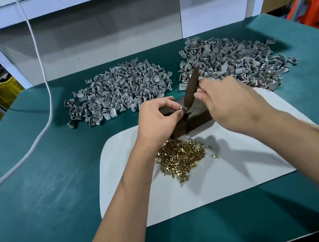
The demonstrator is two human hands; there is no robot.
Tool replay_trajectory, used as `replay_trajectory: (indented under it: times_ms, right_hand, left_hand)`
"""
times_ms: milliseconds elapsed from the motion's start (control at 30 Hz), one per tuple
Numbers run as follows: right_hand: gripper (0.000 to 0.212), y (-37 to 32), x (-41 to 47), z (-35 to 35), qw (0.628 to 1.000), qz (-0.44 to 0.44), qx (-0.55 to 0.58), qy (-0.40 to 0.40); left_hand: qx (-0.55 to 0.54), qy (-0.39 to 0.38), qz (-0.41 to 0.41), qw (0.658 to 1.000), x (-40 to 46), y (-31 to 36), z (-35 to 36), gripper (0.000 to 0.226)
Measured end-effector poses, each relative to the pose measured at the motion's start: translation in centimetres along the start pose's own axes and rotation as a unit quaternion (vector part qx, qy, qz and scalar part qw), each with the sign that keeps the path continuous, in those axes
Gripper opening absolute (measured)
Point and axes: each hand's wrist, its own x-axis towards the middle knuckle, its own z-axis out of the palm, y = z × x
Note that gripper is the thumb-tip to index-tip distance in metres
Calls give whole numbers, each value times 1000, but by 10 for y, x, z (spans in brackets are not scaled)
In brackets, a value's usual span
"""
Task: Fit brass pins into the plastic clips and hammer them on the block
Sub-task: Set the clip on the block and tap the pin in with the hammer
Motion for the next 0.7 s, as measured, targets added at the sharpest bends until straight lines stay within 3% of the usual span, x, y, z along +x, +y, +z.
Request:
replay_trajectory:
  times_ms: [100,233,400,500,700]
  right_hand:
    - [22,5,9,-16,996,5,-81,-37]
    - [22,1,6,-18,993,-11,-6,115]
    - [25,3,5,-7,998,0,-54,-39]
    - [22,11,9,-14,997,0,-79,-24]
    - [25,22,6,-13,997,33,63,39]
  left_hand:
    - [-2,5,1,1000,-1,1,0,6]
    - [-2,0,7,1000,0,1,0,11]
    - [-10,-5,5,1000,-2,2,1,11]
    - [-20,-8,-2,1000,-2,1,0,10]
    - [-101,-17,-33,994,-3,6,-2,21]
